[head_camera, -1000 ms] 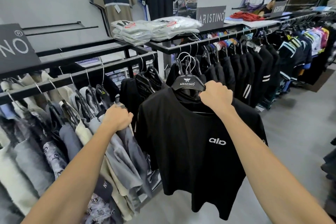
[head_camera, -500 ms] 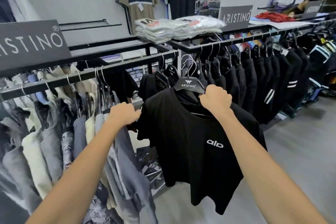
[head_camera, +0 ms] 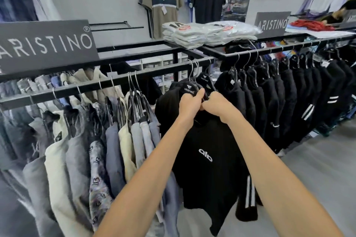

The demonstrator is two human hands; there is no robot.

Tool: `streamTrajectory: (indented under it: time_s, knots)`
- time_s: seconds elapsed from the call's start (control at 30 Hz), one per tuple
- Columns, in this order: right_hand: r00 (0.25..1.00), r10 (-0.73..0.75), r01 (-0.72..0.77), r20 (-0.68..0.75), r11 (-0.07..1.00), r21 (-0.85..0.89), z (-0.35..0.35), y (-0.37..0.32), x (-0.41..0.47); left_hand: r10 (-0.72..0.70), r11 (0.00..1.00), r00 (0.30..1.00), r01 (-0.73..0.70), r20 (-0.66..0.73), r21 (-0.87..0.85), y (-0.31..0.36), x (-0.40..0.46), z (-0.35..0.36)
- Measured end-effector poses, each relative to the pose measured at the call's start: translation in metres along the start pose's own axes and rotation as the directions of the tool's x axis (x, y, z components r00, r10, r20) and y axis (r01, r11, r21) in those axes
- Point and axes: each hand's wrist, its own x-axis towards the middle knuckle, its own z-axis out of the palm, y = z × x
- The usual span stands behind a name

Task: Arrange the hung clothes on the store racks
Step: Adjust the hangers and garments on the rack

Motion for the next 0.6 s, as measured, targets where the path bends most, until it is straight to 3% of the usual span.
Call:
streamTrajectory:
  time_s: [0.13,0.23,0.37,0.6]
  knots:
    - [0.994,-0.028,-0.015,0.103,0.917,0.398,0.006,-0.006,0.016,0.048,0.996,0.998,-0.051,-0.04,-0.075,-0.002,0.021,-0.024]
    - [0.999,-0.031,0.005,0.039,0.841,0.541,0.019,-0.008,0.029,0.047,0.986,0.996,-0.059,-0.078,-0.155,-0.004,0.036,-0.037]
    - [0.997,-0.053,0.076,-0.06,0.851,0.519,0.036,-0.008,0.058,0.052,0.992,0.988,-0.067,-0.143,-0.106,-0.013,0.054,-0.038]
    - [0.988,-0.141,0.155,-0.065,0.905,0.396,0.042,-0.005,0.104,0.006,0.997,0.964,-0.026,-0.268,-0.072,-0.015,0.075,-0.022]
